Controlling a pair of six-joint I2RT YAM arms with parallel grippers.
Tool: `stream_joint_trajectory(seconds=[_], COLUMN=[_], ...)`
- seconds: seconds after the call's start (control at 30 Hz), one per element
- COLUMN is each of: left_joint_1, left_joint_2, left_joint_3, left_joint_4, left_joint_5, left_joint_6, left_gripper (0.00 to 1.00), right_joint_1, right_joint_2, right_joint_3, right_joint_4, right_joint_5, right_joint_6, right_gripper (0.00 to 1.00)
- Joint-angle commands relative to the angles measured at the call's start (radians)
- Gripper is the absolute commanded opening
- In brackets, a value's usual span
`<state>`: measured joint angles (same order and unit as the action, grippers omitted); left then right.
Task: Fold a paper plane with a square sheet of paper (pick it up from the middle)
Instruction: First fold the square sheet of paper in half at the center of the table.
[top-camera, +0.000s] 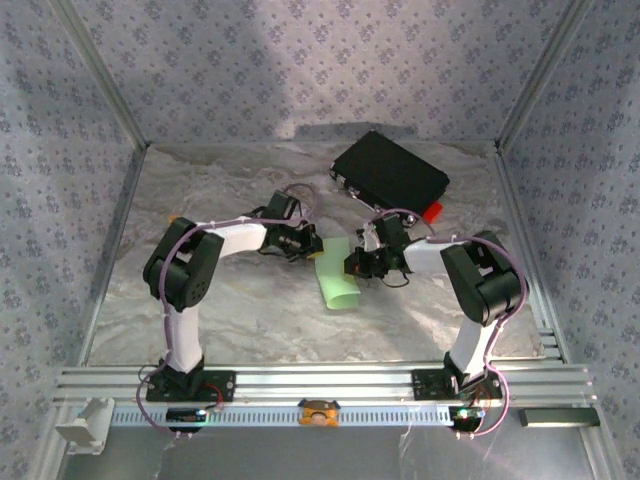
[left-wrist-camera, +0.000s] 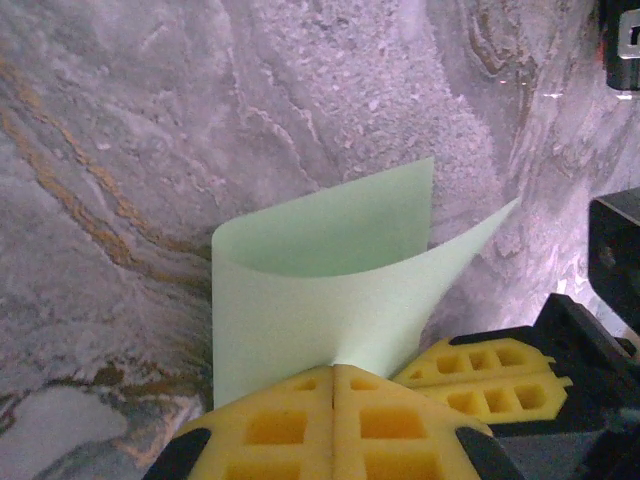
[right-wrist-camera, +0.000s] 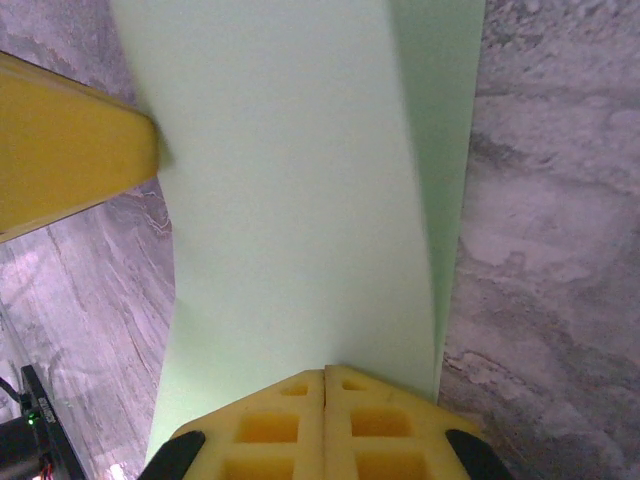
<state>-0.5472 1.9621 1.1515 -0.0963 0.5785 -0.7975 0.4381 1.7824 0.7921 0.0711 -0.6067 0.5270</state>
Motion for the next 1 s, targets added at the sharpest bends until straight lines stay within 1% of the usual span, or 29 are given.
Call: stream_joint_trajectory(seconds=[0.0, 0.1, 0.17, 0.3, 0.47, 0.6, 0.67, 0.77, 0.97], left_joint_1=[0.006, 0.014, 0.019, 0.024, 0.023, 0.025, 0.027, 0.034, 0.067], left_joint_2=[0.047, 0.059, 0.066, 0.024, 0.014, 0.055, 0.076, 0.100, 0.126], left_joint_3=[0.004, -0.010, -0.017, 0.002, 0.071, 0.105, 0.104, 0.103, 0.084], left_joint_4=[-0.001, -0.029, -0.033, -0.042, -0.059, -0.114, -0.113, -0.116, -0.052], left_joint_5=[0.022, -0.025, -0.037, -0.030, 0.020, 0.059, 0.070, 0.046, 0.036], left_joint_6=[0.004, 0.035, 0.045, 0.047, 0.064, 0.109, 0.113, 0.120, 0.097], left_gripper=[0.01, 0.02, 0.02, 0.03, 0.04, 0.04, 0.04, 0.04, 0.04], right_joint_1=[-0.008, -0.008, -0.009, -0.014, -0.017, -0.019, -0.020, -0.021, -0.020], right_joint_2=[0.032, 0.029, 0.029, 0.027, 0.029, 0.026, 0.029, 0.029, 0.028], right_joint_3=[-0.050, -0.051, -0.051, -0.055, -0.051, -0.054, -0.056, -0.054, -0.058], right_joint_4=[-0.132, -0.134, -0.133, -0.127, -0.128, -0.128, -0.123, -0.123, -0.123], right_joint_5=[0.088, 0.090, 0.088, 0.086, 0.076, 0.076, 0.073, 0.074, 0.073], right_joint_6=[0.002, 0.002, 0.002, 0.004, 0.002, 0.002, 0.003, 0.004, 0.003], right_gripper=[0.00, 0.00, 0.00, 0.00, 0.00, 0.00, 0.00, 0.00, 0.00])
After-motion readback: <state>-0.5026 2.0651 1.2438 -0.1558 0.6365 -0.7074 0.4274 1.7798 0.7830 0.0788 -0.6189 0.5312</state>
